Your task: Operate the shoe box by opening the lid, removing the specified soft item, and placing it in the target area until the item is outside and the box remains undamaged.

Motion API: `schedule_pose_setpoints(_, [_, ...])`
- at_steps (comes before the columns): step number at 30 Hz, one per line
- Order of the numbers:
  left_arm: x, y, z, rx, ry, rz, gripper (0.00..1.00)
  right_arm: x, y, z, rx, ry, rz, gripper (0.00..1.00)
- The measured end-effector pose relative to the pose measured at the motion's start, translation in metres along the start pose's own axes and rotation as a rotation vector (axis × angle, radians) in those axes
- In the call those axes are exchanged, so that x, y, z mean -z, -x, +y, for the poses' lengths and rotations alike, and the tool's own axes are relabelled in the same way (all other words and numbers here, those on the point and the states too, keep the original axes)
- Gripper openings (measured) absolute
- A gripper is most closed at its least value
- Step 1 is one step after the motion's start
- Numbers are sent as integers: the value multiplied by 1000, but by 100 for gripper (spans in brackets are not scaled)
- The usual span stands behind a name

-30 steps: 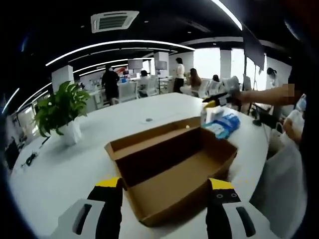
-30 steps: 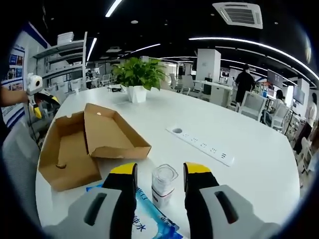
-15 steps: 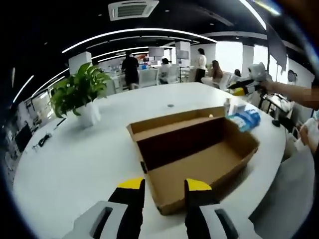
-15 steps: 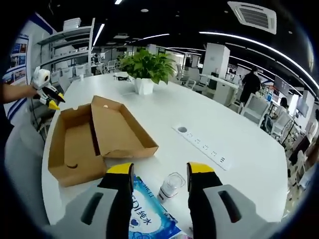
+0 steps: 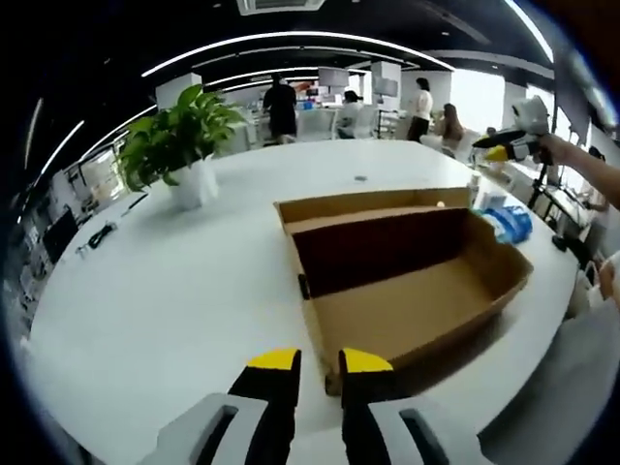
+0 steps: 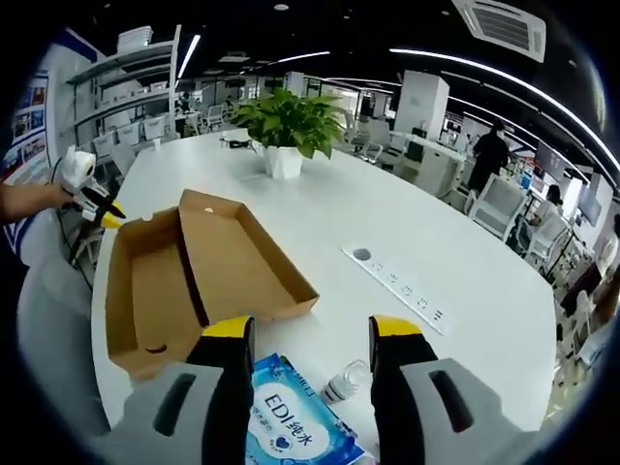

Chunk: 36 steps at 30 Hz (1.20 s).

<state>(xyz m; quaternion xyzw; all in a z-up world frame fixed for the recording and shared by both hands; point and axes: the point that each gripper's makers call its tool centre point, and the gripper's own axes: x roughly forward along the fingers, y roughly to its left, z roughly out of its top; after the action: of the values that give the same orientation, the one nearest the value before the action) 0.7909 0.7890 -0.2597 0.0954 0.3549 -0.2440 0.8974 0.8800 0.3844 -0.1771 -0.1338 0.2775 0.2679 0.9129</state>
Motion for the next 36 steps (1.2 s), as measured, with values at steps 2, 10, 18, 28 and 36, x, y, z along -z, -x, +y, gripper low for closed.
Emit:
schedule_pose_setpoints(2, [3,-3,0,1,16,14,13,-1,-3,10,-7,-1,16,43])
schedule_pose_setpoints(10, [4,-11,-1,1,143,0,7,1,-25,17,-16,-60,71,40])
schedule_pose_setpoints(18, [4,-10,-1,-20,201,14,4,14,-53,21,-17,-88,136,37])
schedule_pose_setpoints(28, [7,-10,3,-24,204,28,4,32,-83,25,-41,-196,194,33])
schedule_pose_setpoints(36, [7,-9,0,-22,202,40,3,38,-109,24,-36,-299,226,28])
